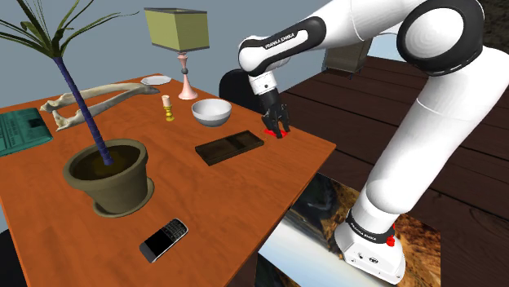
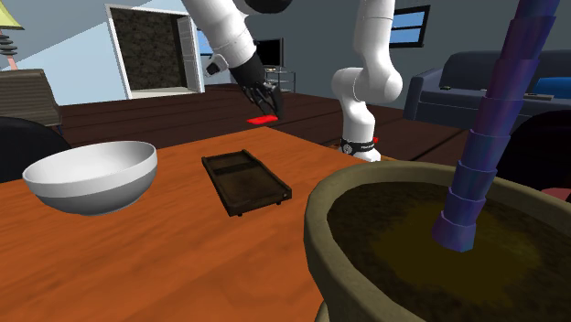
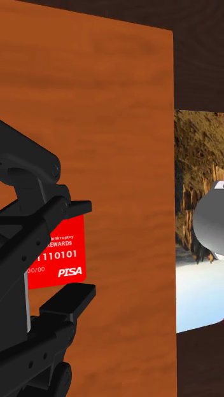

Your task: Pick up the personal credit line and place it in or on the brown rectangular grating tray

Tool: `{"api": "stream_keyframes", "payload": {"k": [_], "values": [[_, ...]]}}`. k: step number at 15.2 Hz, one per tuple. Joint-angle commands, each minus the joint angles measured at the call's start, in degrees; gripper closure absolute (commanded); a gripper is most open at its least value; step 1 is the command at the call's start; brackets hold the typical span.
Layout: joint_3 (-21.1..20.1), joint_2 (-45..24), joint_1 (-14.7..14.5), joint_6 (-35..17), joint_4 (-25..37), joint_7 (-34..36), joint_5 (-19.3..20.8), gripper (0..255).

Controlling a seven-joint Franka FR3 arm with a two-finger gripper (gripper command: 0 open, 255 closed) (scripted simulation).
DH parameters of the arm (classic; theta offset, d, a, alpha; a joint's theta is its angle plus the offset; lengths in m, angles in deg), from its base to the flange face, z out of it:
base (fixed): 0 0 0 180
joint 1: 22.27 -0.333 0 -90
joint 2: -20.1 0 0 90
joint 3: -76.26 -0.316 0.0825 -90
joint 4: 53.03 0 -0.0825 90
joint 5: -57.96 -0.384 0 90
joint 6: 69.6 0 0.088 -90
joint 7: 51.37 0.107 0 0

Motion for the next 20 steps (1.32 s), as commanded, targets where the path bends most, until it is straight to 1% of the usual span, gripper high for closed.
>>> {"api": "stream_keyframes", "payload": {"k": [1, 2, 8, 12, 15, 16, 20], "values": [[0.02, 0.65, 0.03, 1.57, 0.9, -0.1, 0.05, 255], [0.02, 0.85, 0.02, 2.28, 1.41, -0.13, 0.05, 255], [-2.5, -9.79, -2.51, 5.57, 15.24, 4.52, -2.72, 255], [-3.82, -17.67, -4.18, 8.78, 26.37, 7.56, -3.96, 255], [-4.64, -24.3, -5.51, 11.96, 36.25, 9.82, -4.63, 255], [-4.67, -24.75, -5.61, 12.2, 36.95, 9.97, -4.67, 255], [-4.65, -25.06, -5.61, 9.27, 34.33, 9.84, -4.62, 255]]}}
